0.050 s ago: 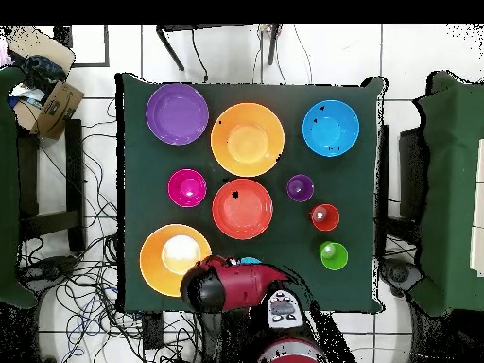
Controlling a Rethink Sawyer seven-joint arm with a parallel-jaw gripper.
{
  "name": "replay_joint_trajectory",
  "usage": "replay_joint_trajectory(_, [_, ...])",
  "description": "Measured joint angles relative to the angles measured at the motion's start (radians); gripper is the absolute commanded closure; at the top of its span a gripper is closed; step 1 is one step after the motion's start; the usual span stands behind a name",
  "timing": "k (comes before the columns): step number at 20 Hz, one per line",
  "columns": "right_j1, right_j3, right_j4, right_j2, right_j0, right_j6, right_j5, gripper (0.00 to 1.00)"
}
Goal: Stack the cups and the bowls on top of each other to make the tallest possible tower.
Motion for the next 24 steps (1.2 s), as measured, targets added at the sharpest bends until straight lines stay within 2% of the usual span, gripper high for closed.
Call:
replay_joint_trajectory(14, [0.066,0.0,0.0,-0.142,0.134,0.082,-0.125,0.0])
replay_joint_trajectory(17, [0.081,0.0,0.0,-0.162,0.15,0.093,-0.142,0.0])
replay_joint_trajectory(24, [0.09,0.0,0.001,-0.162,0.142,0.104,-0.16,0.0])
